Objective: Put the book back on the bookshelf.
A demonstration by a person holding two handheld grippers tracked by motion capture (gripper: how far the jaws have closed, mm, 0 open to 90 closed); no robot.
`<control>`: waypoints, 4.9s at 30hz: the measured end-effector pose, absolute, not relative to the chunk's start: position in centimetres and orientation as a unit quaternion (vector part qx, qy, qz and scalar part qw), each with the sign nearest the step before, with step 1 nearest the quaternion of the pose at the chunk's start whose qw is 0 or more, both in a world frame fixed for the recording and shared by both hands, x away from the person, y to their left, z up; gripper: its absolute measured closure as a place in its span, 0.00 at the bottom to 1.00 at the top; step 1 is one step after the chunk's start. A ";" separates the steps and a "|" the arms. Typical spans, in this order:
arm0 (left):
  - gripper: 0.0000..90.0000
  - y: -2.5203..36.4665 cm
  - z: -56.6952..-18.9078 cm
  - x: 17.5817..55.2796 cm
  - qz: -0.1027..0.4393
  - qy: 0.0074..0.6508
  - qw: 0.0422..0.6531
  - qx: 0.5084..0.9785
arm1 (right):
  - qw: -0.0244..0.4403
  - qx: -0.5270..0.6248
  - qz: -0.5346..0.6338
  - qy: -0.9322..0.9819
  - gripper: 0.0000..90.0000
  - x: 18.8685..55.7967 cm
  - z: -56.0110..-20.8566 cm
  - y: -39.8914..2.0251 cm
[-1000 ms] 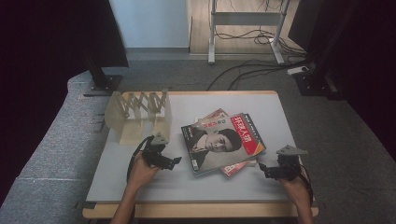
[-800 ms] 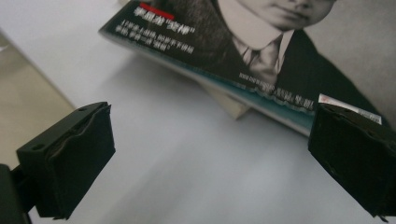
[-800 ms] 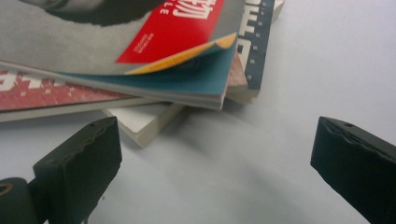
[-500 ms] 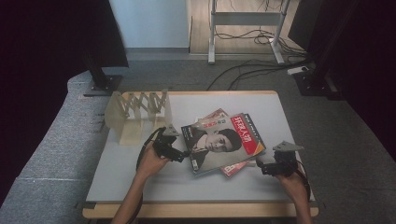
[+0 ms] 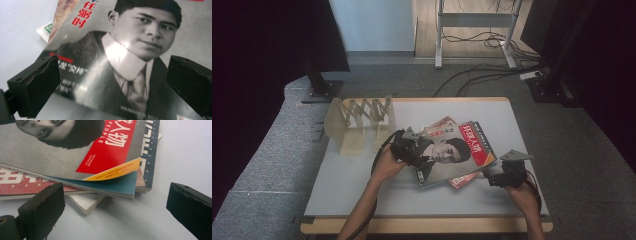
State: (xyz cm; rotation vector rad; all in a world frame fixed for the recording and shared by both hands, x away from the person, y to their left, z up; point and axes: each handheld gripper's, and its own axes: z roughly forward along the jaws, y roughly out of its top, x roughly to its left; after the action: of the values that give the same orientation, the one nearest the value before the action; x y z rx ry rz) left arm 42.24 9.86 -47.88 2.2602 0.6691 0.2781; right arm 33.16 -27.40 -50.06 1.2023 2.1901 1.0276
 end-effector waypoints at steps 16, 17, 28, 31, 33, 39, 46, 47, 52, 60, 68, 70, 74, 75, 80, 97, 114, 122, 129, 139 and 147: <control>0.00 8.3 -49.2 45.2 0.118 0.270 0.371 0.881 | 0.216 0.424 0.368 0.799 0.02 33.6 -50.2 -26.4; 0.00 8.2 -49.2 45.4 0.118 0.270 0.370 0.881 | 0.215 0.424 0.368 0.799 0.02 33.6 -50.2 -26.3; 0.00 8.0 -49.6 47.0 0.115 0.278 0.365 0.881 | 0.214 0.425 0.363 0.801 0.02 34.0 -50.7 -26.2; 0.00 8.0 -49.9 47.4 0.105 0.285 0.370 0.878 | 0.215 0.425 0.361 0.802 0.03 34.1 -50.9 -26.2; 0.00 8.2 -50.2 47.3 0.103 0.288 0.379 0.873 | 0.216 0.424 0.360 0.802 0.03 34.1 -51.0 -26.2; 0.00 8.2 -50.2 46.7 0.107 0.296 0.377 0.871 | 0.219 0.426 0.356 0.802 0.02 34.4 -51.3 -26.3; 0.00 8.3 -50.1 45.6 0.110 0.304 0.371 0.870 | 0.227 0.434 0.352 0.798 0.02 34.8 -51.2 -26.8; 0.00 8.4 -50.1 45.4 0.109 0.304 0.371 0.871 | 0.228 0.436 0.352 0.797 0.02 34.9 -51.2 -26.9; 0.00 8.8 -50.1 44.3 0.107 0.302 0.368 0.873 | 0.231 0.441 0.344 0.796 0.02 35.4 -51.3 -27.2; 0.00 9.2 -49.8 42.5 0.096 0.292 0.354 0.883 | 0.235 0.440 0.345 0.795 0.01 36.1 -50.8 -27.2; 0.00 9.8 -49.7 41.1 0.094 0.291 0.346 0.887 | 0.236 0.444 0.338 0.795 0.01 37.0 -50.7 -27.2; 0.00 9.9 -49.7 40.7 0.093 0.290 0.345 0.888 | 0.238 0.445 0.336 0.795 0.01 37.2 -50.6 -27.1; 0.00 10.4 -49.7 39.7 0.077 0.287 0.342 0.891 | 0.234 0.448 0.337 0.794 0.01 37.7 -50.5 -27.0; 0.00 10.6 -49.7 39.5 0.072 0.287 0.342 0.892 | 0.234 0.449 0.338 0.793 0.01 37.8 -50.5 -26.9; 0.00 11.3 -49.8 38.4 0.057 0.282 0.342 0.894 | 0.230 0.453 0.341 0.790 0.01 38.5 -50.5 -26.7; 0.00 14.0 -48.9 37.5 0.061 0.276 0.358 0.890 | 0.217 0.462 0.346 0.788 0.00 40.6 -50.6 -25.9; 0.00 18.2 -50.0 38.6 0.078 0.327 0.358 0.871 | 0.208 0.467 0.348 0.786 0.00 42.2 -50.7 -24.9; 0.00 18.0 -51.7 38.1 0.078 0.311 0.320 0.892 | 0.197 0.468 0.359 0.783 0.01 42.9 -50.9 -23.9; 0.00 18.2 -52.2 37.7 0.067 0.315 0.337 0.885 | 0.200 0.458 0.356 0.790 0.05 43.0 -50.7 -22.8; 0.00 18.6 -52.7 37.1 0.082 0.320 0.359 0.873 | 0.173 0.441 0.356 0.805 0.01 42.8 -50.5 -23.0; 0.00 18.5 -52.8 37.0 0.087 0.322 0.357 0.872 | 0.155 0.433 0.378 0.803 0.00 43.3 -50.0 -22.2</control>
State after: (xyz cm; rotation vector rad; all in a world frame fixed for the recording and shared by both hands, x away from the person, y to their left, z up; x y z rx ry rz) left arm 37.01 18.49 -52.76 2.2522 0.8306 0.2246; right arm 43.28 -22.22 -50.00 1.2418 2.3007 1.0831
